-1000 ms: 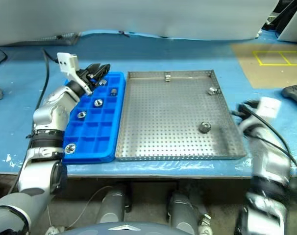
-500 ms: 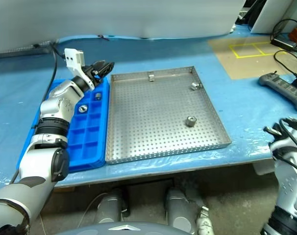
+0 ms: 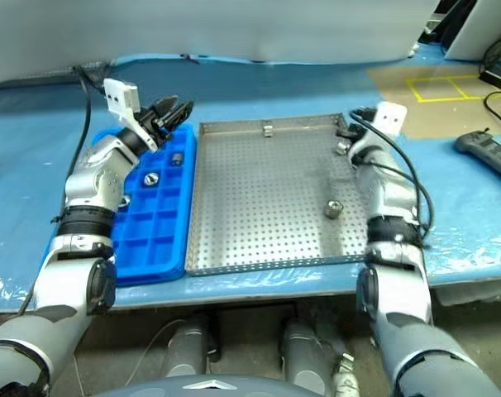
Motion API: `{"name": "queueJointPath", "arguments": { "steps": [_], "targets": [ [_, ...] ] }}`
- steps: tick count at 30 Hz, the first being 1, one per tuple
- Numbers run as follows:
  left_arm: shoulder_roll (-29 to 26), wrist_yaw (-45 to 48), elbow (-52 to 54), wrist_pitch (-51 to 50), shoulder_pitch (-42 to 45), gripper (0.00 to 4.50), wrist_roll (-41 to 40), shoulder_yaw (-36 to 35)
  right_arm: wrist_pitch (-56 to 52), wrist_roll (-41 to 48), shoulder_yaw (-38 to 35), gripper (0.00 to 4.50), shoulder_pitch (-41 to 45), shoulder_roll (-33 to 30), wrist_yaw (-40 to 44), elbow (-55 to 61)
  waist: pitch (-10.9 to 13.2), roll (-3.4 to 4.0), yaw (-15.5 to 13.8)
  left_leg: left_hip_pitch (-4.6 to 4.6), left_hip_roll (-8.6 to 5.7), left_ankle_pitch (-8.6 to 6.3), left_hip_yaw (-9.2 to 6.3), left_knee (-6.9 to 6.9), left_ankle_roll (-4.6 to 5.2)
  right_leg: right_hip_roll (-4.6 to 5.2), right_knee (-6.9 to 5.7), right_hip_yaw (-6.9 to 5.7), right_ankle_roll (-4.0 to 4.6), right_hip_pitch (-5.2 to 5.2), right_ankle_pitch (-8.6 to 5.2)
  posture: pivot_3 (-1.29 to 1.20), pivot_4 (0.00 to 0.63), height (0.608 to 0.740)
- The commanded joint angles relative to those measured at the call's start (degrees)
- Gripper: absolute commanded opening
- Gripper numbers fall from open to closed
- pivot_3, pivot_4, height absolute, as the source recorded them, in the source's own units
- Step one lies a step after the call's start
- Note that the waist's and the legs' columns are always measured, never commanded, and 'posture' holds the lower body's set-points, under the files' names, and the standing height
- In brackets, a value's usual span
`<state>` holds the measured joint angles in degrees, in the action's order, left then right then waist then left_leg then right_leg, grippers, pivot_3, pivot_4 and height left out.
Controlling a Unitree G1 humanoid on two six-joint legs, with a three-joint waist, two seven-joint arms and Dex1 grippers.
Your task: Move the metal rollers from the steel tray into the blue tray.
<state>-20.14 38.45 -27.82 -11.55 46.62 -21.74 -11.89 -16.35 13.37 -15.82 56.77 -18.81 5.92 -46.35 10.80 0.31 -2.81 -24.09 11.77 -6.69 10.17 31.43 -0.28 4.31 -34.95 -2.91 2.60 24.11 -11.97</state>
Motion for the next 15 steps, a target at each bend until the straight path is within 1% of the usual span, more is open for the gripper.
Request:
{"name": "queueJointPath", "arguments": {
  "steps": [1,2,3,6,9,13,15],
  "targets": [
    [-1.36,-1.85,9.47,-1.77,-3.06,2.81,-0.71,-0.68,5.07,-2.46,0.78,0.04,7.88,-0.08,-0.19,-14.52,0.01,0.02,-0.87,-0.02,0.02,0.00,-0.01,0.00,0.00,0.00,-0.01,-0.04,0.03,0.01,-0.02,0.12,0.150,0.740],
    [-1.61,-2.56,11.92,-2.45,-4.63,2.81,-0.87,-0.94,6.02,-2.12,0.13,0.04,9.75,-0.07,0.73,-17.92,0.01,0.01,-1.58,-0.04,0.03,0.00,-0.01,-0.02,-0.01,0.00,-0.01,-0.06,0.05,0.02,-0.03,0.12,0.150,0.740],
    [-1.82,-3.68,14.83,-3.25,-6.72,2.81,-1.20,-1.64,7.05,-1.66,-0.90,0.04,11.49,-0.11,0.19,-20.96,0.02,0.03,-2.20,-0.07,0.04,-0.01,-0.03,-0.03,0.00,0.00,-0.01,-0.09,0.07,0.02,-0.05,0.18,0.150,0.740],
    [-2.43,-6.64,22.60,-5.38,-12.98,2.81,-1.79,-2.99,8.91,-0.77,-3.07,0.04,14.57,-0.13,-0.25,-26.41,0.03,0.04,-3.68,-0.21,0.04,-0.06,-0.04,0.00,0.07,0.07,-0.07,-0.16,0.08,0.09,-0.05,0.24,0.150,0.740],
    [-2.35,-9.73,29.35,-7.65,-18.22,2.81,-3.04,-4.68,9.50,-1.37,-3.82,0.04,16.43,0.39,0.66,-28.67,0.04,0.05,-5.06,-0.39,0.06,-0.09,-0.05,0.14,0.11,0.08,-0.18,-0.18,0.08,0.23,-0.06,0.34,0.150,0.740],
    [-2.33,-13.50,37.51,-9.93,-23.71,2.81,-4.19,-6.49,9.86,-3.42,-3.17,0.04,17.98,0.96,0.82,-30.12,0.04,0.06,-6.77,-1.16,0.13,-0.08,-0.20,0.83,0.09,0.07,-0.87,-0.24,0.10,1.02,-0.07,0.48,0.150,0.740],
    [-1.98,-15.93,42.64,-11.21,-26.99,2.81,-5.11,-7.59,10.14,-4.95,-2.48,0.04,18.44,0.92,0.30,-30.57,0.04,0.06,-7.61,-1.14,0.14,-0.06,-0.23,0.92,0.06,0.08,-0.99,-0.23,0.10,1.02,-0.06,0.51,0.150,0.740]
  ]
}}
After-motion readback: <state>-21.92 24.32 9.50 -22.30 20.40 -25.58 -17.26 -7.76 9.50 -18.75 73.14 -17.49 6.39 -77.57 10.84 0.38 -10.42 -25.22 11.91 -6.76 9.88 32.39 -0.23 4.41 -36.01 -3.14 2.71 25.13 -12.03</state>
